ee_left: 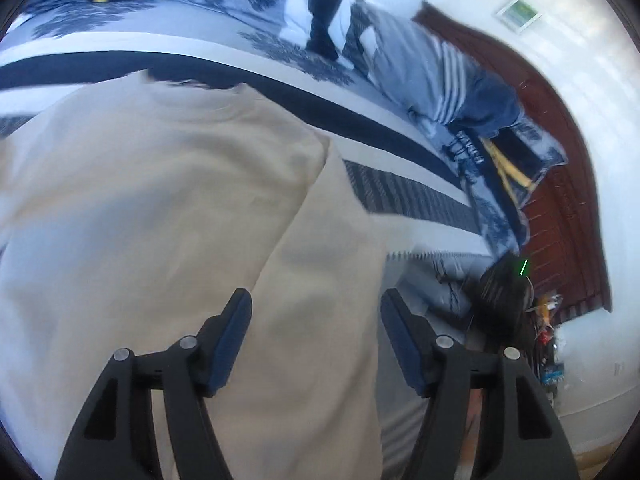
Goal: Fold small clothes
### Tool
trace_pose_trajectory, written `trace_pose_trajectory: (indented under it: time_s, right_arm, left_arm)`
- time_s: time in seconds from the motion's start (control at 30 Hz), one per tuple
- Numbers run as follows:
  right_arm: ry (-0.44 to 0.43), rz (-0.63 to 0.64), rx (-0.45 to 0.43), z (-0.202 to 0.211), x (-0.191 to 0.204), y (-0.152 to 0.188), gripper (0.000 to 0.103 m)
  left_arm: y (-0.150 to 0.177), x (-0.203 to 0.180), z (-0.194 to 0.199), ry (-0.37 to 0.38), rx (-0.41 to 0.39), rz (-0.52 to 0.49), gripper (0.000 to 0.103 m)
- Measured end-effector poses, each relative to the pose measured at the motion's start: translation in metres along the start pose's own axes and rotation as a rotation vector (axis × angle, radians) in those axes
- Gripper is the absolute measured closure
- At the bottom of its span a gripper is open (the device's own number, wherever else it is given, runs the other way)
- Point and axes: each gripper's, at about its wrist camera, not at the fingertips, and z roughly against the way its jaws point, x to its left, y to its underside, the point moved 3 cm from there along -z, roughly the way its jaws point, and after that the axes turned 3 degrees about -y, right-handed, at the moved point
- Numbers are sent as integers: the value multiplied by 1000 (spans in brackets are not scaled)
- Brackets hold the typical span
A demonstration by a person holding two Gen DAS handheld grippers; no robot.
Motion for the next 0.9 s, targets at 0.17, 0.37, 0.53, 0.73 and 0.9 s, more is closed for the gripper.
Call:
trace_pose_trajectory:
  time_s: [0.17, 0.37, 0.53, 0.73, 0.9]
  right_arm:
    - [-130, -253, 162, -39, -69, 14, 59]
    - [-279, -344, 197, -30, -77, 27, 70]
    - [-239, -340, 238, -18, -88, 37, 70]
    - [-352, -357, 277, -27, -74, 39, 69]
    - [-366, -378, 258, -37, -65, 30, 69]
  left_arm:
    - [-78, -38, -92, -72, 86, -23, 37]
    - [-115, -69, -168, -244, 154, -117, 45]
    - [-115, -57, -181, -273, 234, -84, 98]
    - [-137, 7, -104, -157, 126, 65, 98]
    - [-134, 74, -94, -141, 128, 225, 98]
